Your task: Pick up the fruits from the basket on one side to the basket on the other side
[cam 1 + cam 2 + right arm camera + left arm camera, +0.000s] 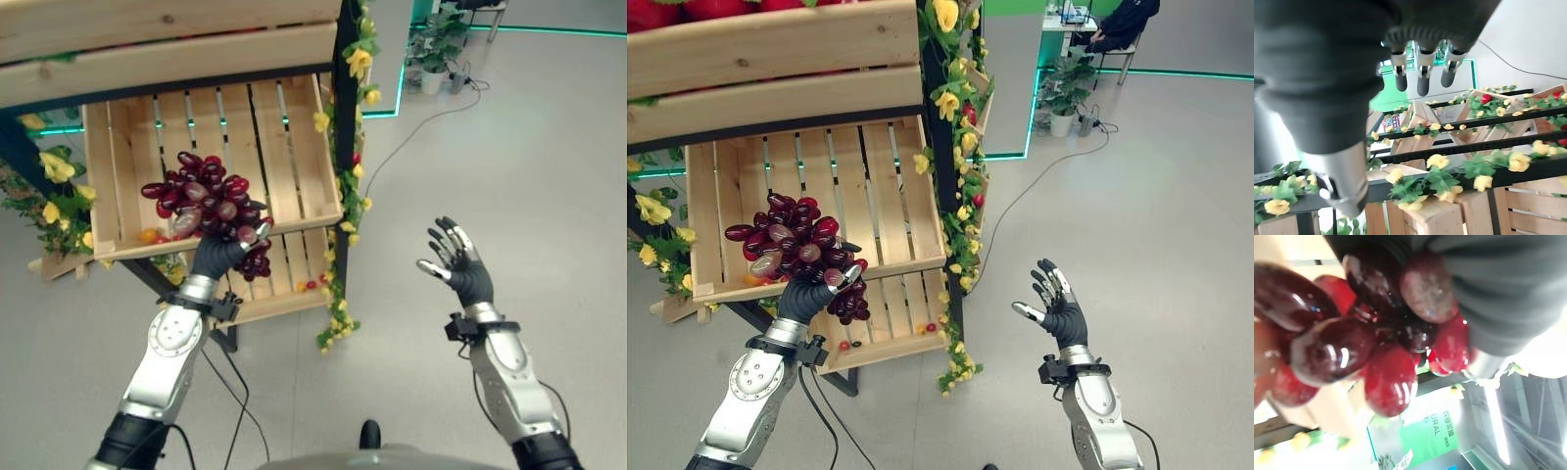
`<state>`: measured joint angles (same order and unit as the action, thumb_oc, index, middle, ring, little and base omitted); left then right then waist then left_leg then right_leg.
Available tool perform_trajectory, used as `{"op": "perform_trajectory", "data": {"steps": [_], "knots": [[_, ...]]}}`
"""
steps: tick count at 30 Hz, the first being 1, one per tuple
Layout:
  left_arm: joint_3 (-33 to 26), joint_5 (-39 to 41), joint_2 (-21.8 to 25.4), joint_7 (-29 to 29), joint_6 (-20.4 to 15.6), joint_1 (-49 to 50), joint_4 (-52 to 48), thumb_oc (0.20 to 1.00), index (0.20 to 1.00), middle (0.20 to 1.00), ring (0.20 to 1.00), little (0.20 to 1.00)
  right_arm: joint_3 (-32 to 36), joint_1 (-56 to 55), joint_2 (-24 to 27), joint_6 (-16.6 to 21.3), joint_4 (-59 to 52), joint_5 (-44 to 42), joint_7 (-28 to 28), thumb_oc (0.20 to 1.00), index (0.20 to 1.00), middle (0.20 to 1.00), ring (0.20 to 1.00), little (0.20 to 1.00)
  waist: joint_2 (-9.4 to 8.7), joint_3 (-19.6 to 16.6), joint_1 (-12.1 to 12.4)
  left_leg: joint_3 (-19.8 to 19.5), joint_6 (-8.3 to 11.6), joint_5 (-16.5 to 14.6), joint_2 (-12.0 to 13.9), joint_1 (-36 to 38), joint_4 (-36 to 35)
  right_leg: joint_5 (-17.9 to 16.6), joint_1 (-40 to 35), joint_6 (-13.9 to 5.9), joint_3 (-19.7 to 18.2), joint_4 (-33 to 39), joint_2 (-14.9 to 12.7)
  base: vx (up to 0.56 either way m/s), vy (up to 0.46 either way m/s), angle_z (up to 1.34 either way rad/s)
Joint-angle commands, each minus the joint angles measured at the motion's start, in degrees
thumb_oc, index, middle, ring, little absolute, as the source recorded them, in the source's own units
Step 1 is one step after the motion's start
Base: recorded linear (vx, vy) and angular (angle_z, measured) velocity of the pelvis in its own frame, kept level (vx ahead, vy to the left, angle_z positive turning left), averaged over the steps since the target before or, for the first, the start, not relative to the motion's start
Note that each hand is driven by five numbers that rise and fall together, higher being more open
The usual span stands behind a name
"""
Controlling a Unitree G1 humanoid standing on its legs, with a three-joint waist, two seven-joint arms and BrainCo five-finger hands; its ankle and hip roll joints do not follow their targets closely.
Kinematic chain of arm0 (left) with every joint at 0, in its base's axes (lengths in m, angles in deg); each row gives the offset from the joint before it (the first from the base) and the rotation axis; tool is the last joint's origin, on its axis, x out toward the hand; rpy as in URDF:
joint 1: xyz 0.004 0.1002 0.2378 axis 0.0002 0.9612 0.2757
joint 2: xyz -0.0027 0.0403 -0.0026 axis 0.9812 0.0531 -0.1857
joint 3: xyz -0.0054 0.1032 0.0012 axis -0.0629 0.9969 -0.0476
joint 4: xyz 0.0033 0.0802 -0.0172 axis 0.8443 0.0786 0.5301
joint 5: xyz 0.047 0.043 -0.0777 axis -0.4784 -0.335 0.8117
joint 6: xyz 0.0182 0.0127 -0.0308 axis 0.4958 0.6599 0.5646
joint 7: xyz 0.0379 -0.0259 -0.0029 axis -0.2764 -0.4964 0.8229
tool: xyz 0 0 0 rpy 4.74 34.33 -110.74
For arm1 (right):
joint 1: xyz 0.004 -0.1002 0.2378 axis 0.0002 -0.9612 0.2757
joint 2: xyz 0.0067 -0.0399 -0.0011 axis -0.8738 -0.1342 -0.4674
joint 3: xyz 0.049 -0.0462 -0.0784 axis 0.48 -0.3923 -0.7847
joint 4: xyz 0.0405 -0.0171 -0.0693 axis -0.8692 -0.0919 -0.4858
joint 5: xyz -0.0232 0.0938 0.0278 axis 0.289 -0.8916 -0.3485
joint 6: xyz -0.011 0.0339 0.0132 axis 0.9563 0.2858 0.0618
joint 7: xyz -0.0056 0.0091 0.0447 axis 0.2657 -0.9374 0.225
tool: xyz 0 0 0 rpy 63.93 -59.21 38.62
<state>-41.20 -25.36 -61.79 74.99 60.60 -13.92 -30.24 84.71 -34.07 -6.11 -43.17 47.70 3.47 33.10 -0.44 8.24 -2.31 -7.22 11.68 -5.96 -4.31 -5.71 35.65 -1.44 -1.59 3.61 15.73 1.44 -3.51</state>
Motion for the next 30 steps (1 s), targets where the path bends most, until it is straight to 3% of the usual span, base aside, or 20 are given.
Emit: {"op": "perform_trajectory", "data": {"steps": [1, 2, 3, 4, 5, 6, 8, 11, 14, 15, 16, 17, 19, 20, 21, 22, 23, 24, 26, 30], "knots": [[-3.2, -0.5, 2.4, 0.9, -4.0, -3.1, -6.0, 0.2, 0.2, 0.2, 0.2, 0.2, 0.9, 1.7, 0.8, 2.8, -3.9, -0.9, 1.1, 1.0, 1.0, 1.0, 1.0, 1.0, -0.75, 0.4, 0.5, 8.4, -2.77, 8.7, 3.4, -2.4, -8.7, 3.2, -4.6, -6.58, 0.9, 0.2, -1.9, 0.26, -0.123, 0.65], [-3.4, -0.7, 2.5, 0.6, -3.9, -2.6, -6.1, 0.2, 0.2, 0.2, 0.2, 0.2, 1.5, 1.7, 0.2, 3.0, -3.8, -0.9, 0.7, 1.0, 1.0, 1.0, 1.0, 1.0, -0.8, -0.2, 0.8, 11.4, -5.74, 5.3, 5.9, -2.9, -17.8, 3.9, -5.8, -7.11, 1.9, 0.6, -1.8, 0.22, -0.066, 0.69], [-3.4, -0.7, 2.5, 0.6, -3.9, -2.6, -6.1, 0.2, 0.2, 0.2, 0.2, 0.2, 1.5, 1.7, 0.2, 3.0, -3.8, -0.8, 0.7, 1.0, 1.0, 1.0, 1.0, 1.0, -0.93, -0.2, 0.9, 11.6, -5.85, 5.4, 5.8, -2.7, -18.2, 3.9, -5.8, -7.2, 1.8, 0.6, -2.0, 0.33, -0.012, 0.58], [-3.6, -1.9, 2.7, 1.3, -3.9, -2.6, -5.7, 0.2, 0.2, 0.2, 0.2, 0.2, 1.1, 2.3, 0.1, 3.4, -3.3, 0.1, 0.3, 1.0, 1.0, 1.0, 1.0, 1.0, 0.11, -0.7, 1.6, 10.8, -6.2, 10.0, 6.9, -4.1, -27.5, 4.9, -6.2, -7.9, 1.3, 0.5, -0.4, 0.18, 0.023, 0.3], [-3.6, -1.9, 2.7, 1.4, -3.9, -2.6, -5.7, 0.2, 0.2, 0.2, 0.2, 0.2, 1.1, 2.3, 0.1, 3.4, -3.2, 0.1, 0.3, 1.0, 1.0, 1.0, 1.0, 1.0, 0.05, -0.8, 1.7, 10.9, -6.13, 10.5, 6.8, -3.6, -28.5, 5.0, -6.1, -7.87, 1.2, 0.4, -0.5, 0.29, 0.042, 0.12], [-3.4, -2.6, 3.0, 1.8, -3.8, -3.0, -5.6, 0.2, 0.2, 0.2, 0.2, 0.2, 0.8, 2.6, 0.6, 3.3, -3.0, 1.0, 0.0, 1.0, 1.0, 1.0, 1.0, 1.0, -0.02, -0.5, 1.5, 12.2, -5.28, 13.0, 9.5, -4.2, -30.9, 5.8, -6.9, -8.24, 0.7, -0.1, -0.7, 0.12, 0.015, -0.04], [-3.5, -2.7, 3.2, 2.0, -3.9, -3.3, -5.4, 0.2, 0.2, 0.2, 0.2, 0.2, 0.7, 2.8, 0.8, 3.1, -2.9, 1.3, -0.1, 1.0, 1.0, 1.0, 1.0, 1.0, 0.07, -0.5, 1.6, 12.8, -5.13, 13.6, 10.0, -3.9, -31.0, 6.1, -7.2, -8.36, 0.3, -0.3, -0.4, 0.2, 0.041, -0.12], [-3.7, -1.8, 3.6, 2.0, -3.8, -3.6, -5.6, 0.2, 0.2, 0.2, 0.2, 0.2, 0.6, 3.2, 0.4, 2.9, -2.1, 1.7, -0.5, 1.0, 1.0, 1.0, 1.0, 1.0, 0.0, -1.8, 2.1, 13.2, -6.26, 12.1, 9.0, -2.2, -31.9, 7.3, -8.2, -9.04, -1.3, -0.9, -0.2, 0.23, 0.078, -0.32], [-4.4, -1.7, 3.9, 1.9, -3.1, -3.9, -7.0, 0.2, 0.2, 0.2, 0.2, 0.2, 0.9, 2.3, -0.7, 2.1, -1.7, 2.7, 0.4, 1.0, 1.0, 1.0, 1.0, 1.0, -0.5, -3.1, 2.0, 15.8, -8.97, 9.7, 6.9, 1.1, -33.8, 7.1, -7.0, -10.77, -2.2, -6.9, -2.6, 0.26, 0.197, -0.32], [-4.4, -1.7, 3.9, 1.9, -3.1, -3.9, -6.9, 0.2, 0.2, 0.2, 0.2, 0.2, 0.9, 2.3, -0.7, 2.1, -1.7, 2.7, 0.4, 1.0, 1.0, 1.0, 1.0, 1.0, -0.56, -3.1, 2.1, 16.0, -9.07, 9.7, 6.8, 1.2, -33.8, 7.4, -6.7, -10.87, -2.4, -7.4, -2.8, 0.22, 0.304, -0.3], [-4.4, -2.5, 5.0, 2.3, -2.8, -5.4, -6.3, 0.2, 0.2, 0.2, 0.2, 0.2, 1.1, 3.0, -0.9, 1.8, -1.9, 3.0, 0.9, 1.0, 1.0, 1.0, 1.0, 1.0, -0.11, -2.2, 1.7, 17.3, -10.57, 7.8, 6.2, 2.7, -33.7, 2.7, -0.9, -14.36, -1.2, -17.7, -5.6, 0.09, 0.232, -0.39], [-4.5, -3.2, 5.5, 2.8, -2.8, -5.8, -6.1, 0.2, 0.2, 0.2, 0.2, 0.2, 0.7, 3.6, -1.2, 1.7, -1.7, 3.3, 0.8, 1.0, 1.0, 1.0, 1.0, 1.0, 0.32, -1.6, 1.7, 17.7, -10.98, 7.0, 6.2, 3.4, -33.6, 0.9, 2.1, -15.65, -0.2, -20.9, -6.9, 0.09, 0.231, -0.5], [-5.2, -3.4, 6.3, 3.0, -2.9, -5.8, -6.0, 0.2, 0.2, 0.2, 0.2, 0.2, 0.4, 4.4, -1.4, 1.6, -1.0, 3.4, 0.6, 1.0, 1.0, 1.0, 1.0, 1.0, 0.67, -1.2, 1.5, 18.3, -11.01, 6.3, 6.1, 4.5, -34.1, 0.5, 5.0, -16.0, 1.0, -20.2, -8.7, 0.05, 0.079, -0.34], [-5.7, -3.2, 6.6, 2.8, -2.8, -5.5, -5.6, 0.2, 0.2, 0.2, 0.2, 0.2, 0.3, 4.8, -1.5, 1.4, -0.6, 3.2, 0.5, 1.0, 1.0, 1.0, 1.0, 1.0, 0.66, -1.4, 1.4, 18.6, -10.67, 5.9, 5.7, 5.3, -34.4, 0.8, 5.5, -15.27, 2.0, -15.6, -9.4, 0.13, 0.027, -0.35], [-5.9, -3.1, 7.1, 3.1, -3.1, -5.9, -4.1, 0.2, 0.2, 0.2, 0.2, 0.2, -0.1, 4.7, -1.4, 1.6, 0.0, 2.9, 0.7, 1.0, 1.0, 1.0, 1.0, 1.0, 0.83, -1.1, 1.0, 17.7, -10.34, 5.9, 5.6, 6.2, -34.8, -0.1, 4.9, -14.27, 1.6, -11.3, -8.4, 0.21, -0.03, -0.38], [-5.8, -4.8, 8.8, 2.5, -2.0, -6.8, -2.8, 0.2, 0.2, 0.2, 0.2, 0.2, 0.3, 3.8, -1.4, 1.3, -1.0, 2.1, 1.4, 1.0, 1.0, 1.0, 1.0, 1.0, 0.63, -1.0, 0.4, 16.6, -10.32, 5.9, 5.6, 6.7, -34.5, -1.2, 4.0, -14.79, -1.0, -11.5, -7.7, 0.16, -0.033, -0.27], [-5.8, -4.8, 8.8, 2.5, -2.0, -6.9, -2.8, 0.2, 0.2, 0.2, 0.2, 0.2, 0.3, 3.8, -1.5, 1.3, -1.1, 2.0, 1.4, 1.0, 1.0, 1.0, 1.0, 1.0, 0.59, -1.0, 0.5, 16.6, -10.36, 5.9, 5.5, 6.8, -34.5, -1.4, 3.9, -14.85, -1.0, -11.3, -7.7, 0.16, -0.045, 0.14], [-5.4, -5.9, 9.9, 2.6, -1.7, -8.0, -0.8, 0.2, 0.2, 0.2, 0.2, 0.2, 0.6, 3.2, -1.4, 1.0, -1.4, 2.0, 1.6, 1.0, 1.0, 1.0, 1.0, 1.0, 0.6, -1.5, 0.3, 16.6, -10.21, 5.8, 5.7, 6.9, -34.9, 0.9, 2.7, -13.68, -1.3, -9.1, -6.6, 0.1, -0.057, 0.46], [-3.8, -9.4, 12.2, 2.4, -0.3, -11.4, 4.6, 0.2, 0.2, 0.2, 0.2, 0.2, 0.6, 2.7, -0.9, 0.7, 0.0, 1.2, 2.5, 1.0, 1.0, 1.0, 1.0, 1.0, 0.52, -3.2, 0.0, 17.2, -9.59, 6.0, 5.8, 7.6, -35.6, 1.6, -0.4, -12.54, 0.1, -4.4, -5.4, 0.16, -0.081, 0.27], [-1.4, -11.2, 16.7, 0.6, 1.5, -14.5, 9.8, 0.2, 0.2, 0.2, 0.2, 0.2, 0.8, 2.3, -0.2, 0.0, 1.2, 0.4, 2.7, 1.0, 1.0, 1.0, 1.0, 1.0, 0.89, -4.3, -0.5, 17.3, -9.08, 6.5, 6.2, 8.3, -36.6, 2.0, -2.4, -12.01, 0.5, -2.2, -4.3, 0.11, -0.043, 0.02]]}}
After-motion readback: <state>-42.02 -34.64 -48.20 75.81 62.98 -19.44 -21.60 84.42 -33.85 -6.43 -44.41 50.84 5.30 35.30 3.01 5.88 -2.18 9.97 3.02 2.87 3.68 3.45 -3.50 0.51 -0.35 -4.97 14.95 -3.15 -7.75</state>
